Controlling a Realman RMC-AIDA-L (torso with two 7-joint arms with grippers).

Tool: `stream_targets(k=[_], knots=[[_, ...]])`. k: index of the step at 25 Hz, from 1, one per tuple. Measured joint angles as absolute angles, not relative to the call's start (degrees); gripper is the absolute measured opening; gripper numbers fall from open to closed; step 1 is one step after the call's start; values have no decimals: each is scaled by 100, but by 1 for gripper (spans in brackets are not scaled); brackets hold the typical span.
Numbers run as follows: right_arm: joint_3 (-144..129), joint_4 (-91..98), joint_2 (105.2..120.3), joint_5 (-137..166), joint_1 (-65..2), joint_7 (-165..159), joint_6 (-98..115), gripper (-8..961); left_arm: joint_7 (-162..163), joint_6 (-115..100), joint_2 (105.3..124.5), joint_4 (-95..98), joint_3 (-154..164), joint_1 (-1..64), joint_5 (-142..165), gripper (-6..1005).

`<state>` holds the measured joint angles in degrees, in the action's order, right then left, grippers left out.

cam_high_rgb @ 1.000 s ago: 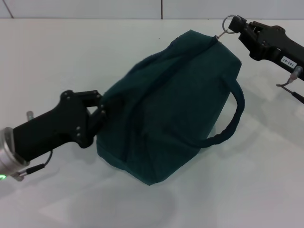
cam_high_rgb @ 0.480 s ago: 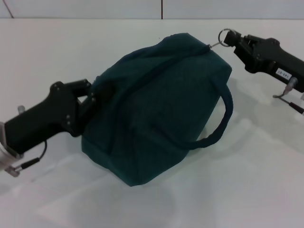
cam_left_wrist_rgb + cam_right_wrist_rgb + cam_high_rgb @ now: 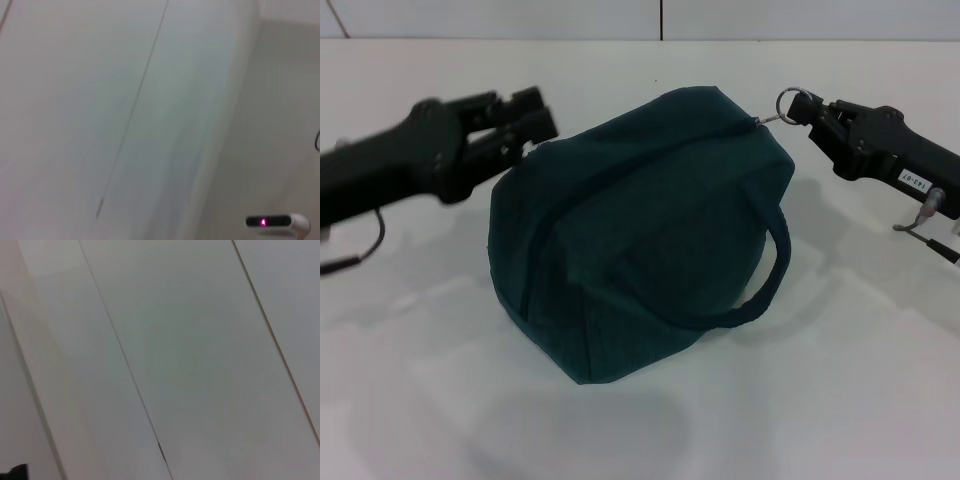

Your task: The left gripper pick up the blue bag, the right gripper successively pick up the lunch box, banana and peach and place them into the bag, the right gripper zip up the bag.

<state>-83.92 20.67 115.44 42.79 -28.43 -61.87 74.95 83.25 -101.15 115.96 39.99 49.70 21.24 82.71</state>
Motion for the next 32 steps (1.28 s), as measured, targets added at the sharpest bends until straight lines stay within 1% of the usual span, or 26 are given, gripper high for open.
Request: stream_targets(k=[3, 6, 12, 15, 18, 23, 27, 32], knots=[[-8396, 2066, 11551, 4281, -2835, -6187, 7542, 73, 9218, -9905, 11598, 4670, 4980, 2372, 8807, 336], [-8400, 2065, 11563, 4281, -2811, -6187, 7601, 75, 9990, -9538, 11643, 5160, 4979, 2822, 9558, 356], [-8411, 2065, 11584, 4281, -2770, -6187, 7645, 79, 10643, -9075, 11734, 5340, 5019, 3704, 10693, 398], [-8411, 2058, 11586, 4280, -2760, -6187, 7702, 81, 10982, -8933, 11744, 5344, 5019, 4072, 11369, 494], [-8411, 2030, 11592, 4269, -2756, -6187, 7738, 83, 11395, -8943, 11715, 5302, 5062, 4426, 11945, 589], [-8411, 2008, 11593, 4243, -2747, -6187, 7741, 86, 11979, -8977, 11665, 5328, 5400, 4652, 12212, 716], [-8399, 2004, 11593, 4239, -2747, -6187, 7743, 88, 12265, -8992, 11642, 5350, 5764, 4718, 12273, 679], [-8379, 1998, 11583, 4247, -2741, -6187, 7717, 92, 12313, -8990, 11691, 5383, 5805, 4736, 12226, 633]])
